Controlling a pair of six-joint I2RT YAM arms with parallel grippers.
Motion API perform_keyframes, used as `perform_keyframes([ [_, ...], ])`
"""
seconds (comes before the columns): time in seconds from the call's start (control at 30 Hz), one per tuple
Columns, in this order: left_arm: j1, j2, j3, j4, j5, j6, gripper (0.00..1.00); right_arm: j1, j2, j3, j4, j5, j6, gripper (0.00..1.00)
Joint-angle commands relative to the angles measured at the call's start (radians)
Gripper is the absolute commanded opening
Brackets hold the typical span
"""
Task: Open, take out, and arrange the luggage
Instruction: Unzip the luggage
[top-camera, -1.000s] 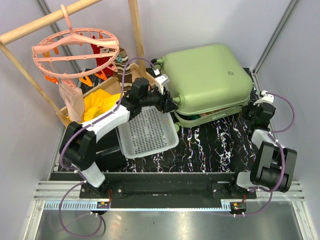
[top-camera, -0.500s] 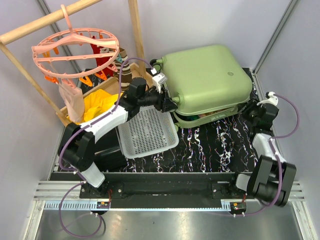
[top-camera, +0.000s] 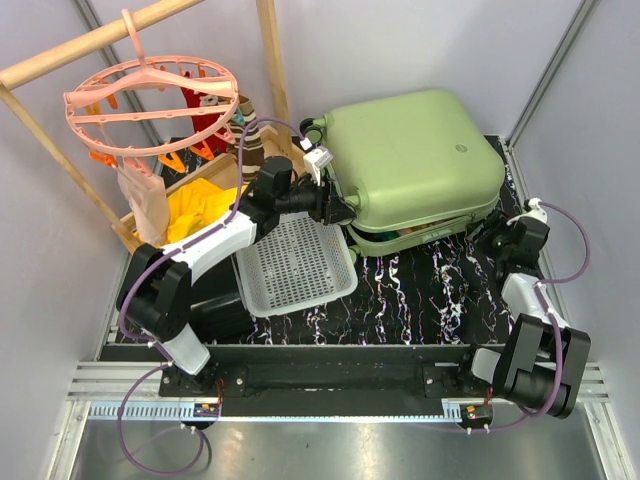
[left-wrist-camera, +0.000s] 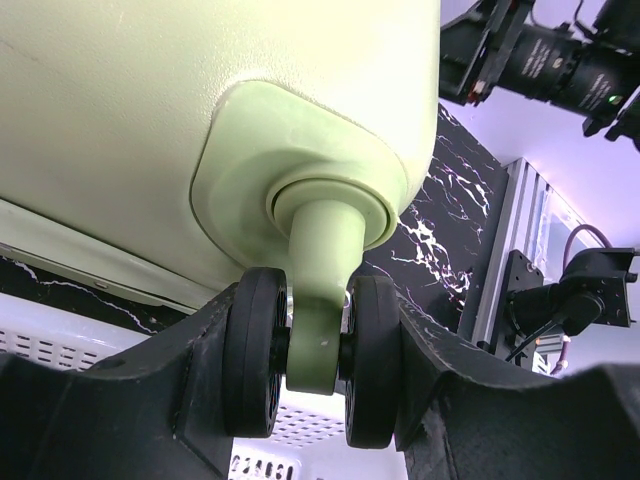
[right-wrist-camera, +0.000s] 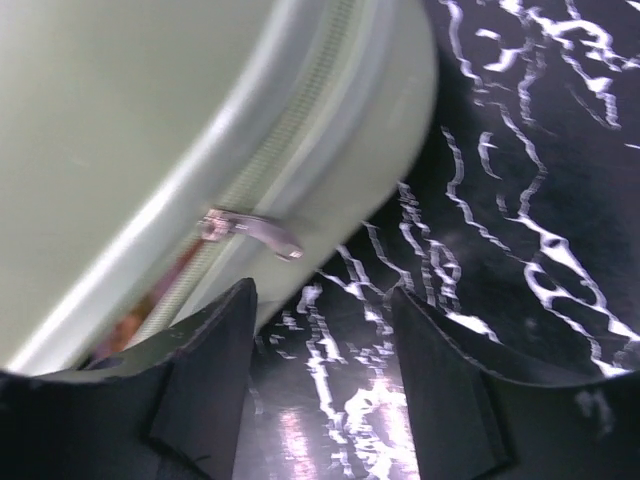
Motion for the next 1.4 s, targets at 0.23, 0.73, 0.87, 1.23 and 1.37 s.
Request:
perform_keyframes([
  [0.23,0.084,-0.031,0.065,0.121,-0.206,-0.006,0.00,0.003,0.173,0.091,0.146,-0.029,-0.292,0.60],
  [0.73,0.084,-0.034,0.084,0.072,-0.208,0.026,0.00,0.003,0.110,-0.066,0.461,-0.191,-0.337,0.54],
  [0.87,0.084,-0.042,0.082,0.068,-0.212,0.034,0.00,0.003,0.079,-0.097,0.479,-0.157,-0.348,0.56],
  [1.23,0.086,-0.050,0.076,0.054,-0.219,0.044,0.00,0.003,0.138,-0.042,0.493,-0.274,-0.355,0.45],
  [1.37,0.086,-0.051,0.076,0.052,-0.219,0.044,0.00,0.003,0.128,-0.043,0.511,-0.271,-0.375,0.39],
])
